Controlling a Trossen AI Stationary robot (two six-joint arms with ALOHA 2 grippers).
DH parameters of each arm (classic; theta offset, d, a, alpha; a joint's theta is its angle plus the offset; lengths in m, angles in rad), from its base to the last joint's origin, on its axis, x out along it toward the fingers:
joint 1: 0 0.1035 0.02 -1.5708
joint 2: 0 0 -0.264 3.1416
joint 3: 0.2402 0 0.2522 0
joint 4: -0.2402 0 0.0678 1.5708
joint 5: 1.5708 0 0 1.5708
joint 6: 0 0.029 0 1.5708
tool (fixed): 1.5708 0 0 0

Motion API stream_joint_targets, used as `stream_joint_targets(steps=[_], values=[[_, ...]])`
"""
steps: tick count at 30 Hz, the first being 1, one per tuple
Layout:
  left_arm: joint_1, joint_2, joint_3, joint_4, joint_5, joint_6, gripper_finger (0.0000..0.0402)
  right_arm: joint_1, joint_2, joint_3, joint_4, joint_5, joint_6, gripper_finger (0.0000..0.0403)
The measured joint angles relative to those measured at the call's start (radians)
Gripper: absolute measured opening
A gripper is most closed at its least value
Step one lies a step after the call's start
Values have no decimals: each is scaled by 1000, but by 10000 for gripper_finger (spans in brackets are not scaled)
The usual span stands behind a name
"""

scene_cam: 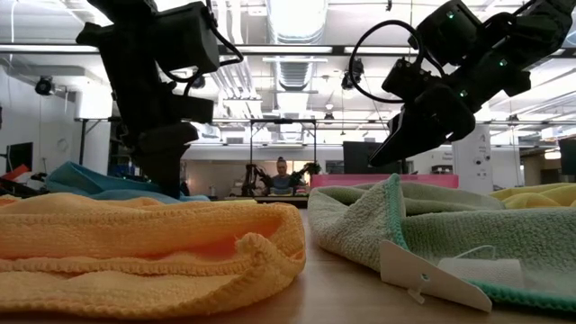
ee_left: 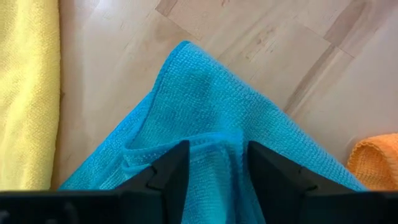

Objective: Fold microfiber towels
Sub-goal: Fold the blue microfiber cloth

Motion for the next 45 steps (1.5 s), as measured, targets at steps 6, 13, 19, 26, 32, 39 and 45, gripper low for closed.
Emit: stream_joint_targets(steps=[6,13,19,26,32,39,45], values=[[0,-8,0,-9,1,3,150,0,0,0,0,0,0,118],[3,-16,1,-46,1,3,127,0,0,0,0,0,0,118],[3,-16,1,-46,1,5,65,0,0,0,0,0,0,118],[3,-45,5,-144,-4,22,6,0,0,0,0,0,0,118],[4,-97,6,-362,-67,18,1,0,0,0,3,0,0,118],[18,-141,3,-515,-169,-5,1,0,0,0,5,0,0,118],[37,-134,0,-548,-172,3,0,0,0,0,5,0,0,118]])
